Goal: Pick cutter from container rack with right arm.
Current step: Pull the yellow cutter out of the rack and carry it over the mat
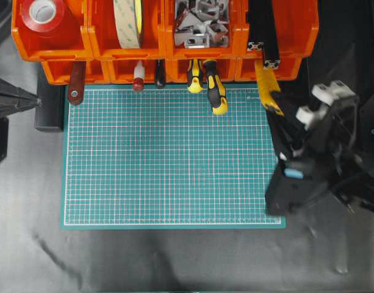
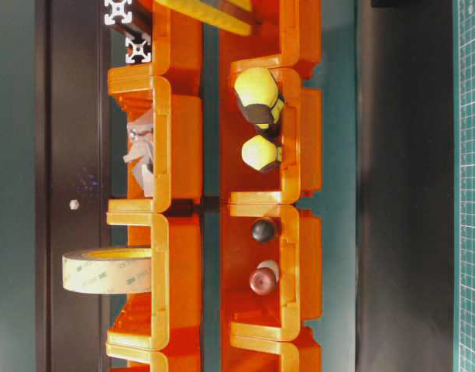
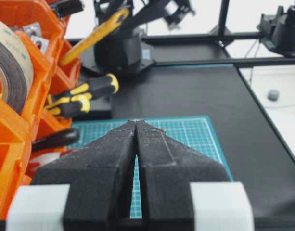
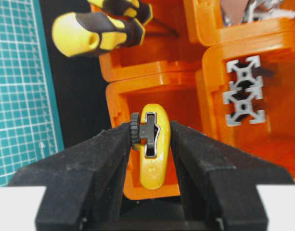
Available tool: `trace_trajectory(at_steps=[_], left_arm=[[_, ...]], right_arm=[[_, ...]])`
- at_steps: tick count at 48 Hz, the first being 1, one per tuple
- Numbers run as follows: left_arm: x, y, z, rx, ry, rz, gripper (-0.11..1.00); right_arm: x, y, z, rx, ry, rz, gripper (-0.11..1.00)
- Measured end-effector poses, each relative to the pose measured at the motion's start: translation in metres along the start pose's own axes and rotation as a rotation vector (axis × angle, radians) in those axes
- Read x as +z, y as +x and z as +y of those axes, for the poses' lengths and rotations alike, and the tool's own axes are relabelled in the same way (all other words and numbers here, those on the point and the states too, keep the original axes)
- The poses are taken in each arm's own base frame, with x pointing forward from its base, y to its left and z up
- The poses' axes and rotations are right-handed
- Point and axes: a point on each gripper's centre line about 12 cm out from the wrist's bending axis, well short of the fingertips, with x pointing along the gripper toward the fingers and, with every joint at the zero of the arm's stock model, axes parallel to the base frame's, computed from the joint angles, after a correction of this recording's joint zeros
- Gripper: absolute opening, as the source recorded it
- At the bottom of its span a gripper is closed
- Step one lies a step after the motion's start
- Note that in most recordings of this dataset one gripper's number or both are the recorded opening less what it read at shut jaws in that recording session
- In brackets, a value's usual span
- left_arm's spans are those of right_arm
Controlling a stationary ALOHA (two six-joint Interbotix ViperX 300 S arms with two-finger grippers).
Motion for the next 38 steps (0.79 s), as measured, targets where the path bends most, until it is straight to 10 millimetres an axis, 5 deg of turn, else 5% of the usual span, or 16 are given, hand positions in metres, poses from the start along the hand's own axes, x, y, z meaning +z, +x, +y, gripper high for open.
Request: trace_trajectory(at_steps=[9, 21, 38], left_arm=[[-0.001, 0.000, 0.000, 0.000, 0.000, 0.009, -0.01], [0.001, -0.005, 0.000, 0.001, -0.002, 0.011, -0.01], [0.003, -0.015, 0.000, 0.003, 0.000, 0.009, -0.01]], right_arm=[[0.020, -0.040, -0.005, 0.026, 0.011, -0.071, 0.28], [0.057, -0.086, 0.015, 0.086, -0.046, -0.176, 0.28], [0.104, -0.078, 0.089, 0.244, -0.144, -0.357, 0.28]])
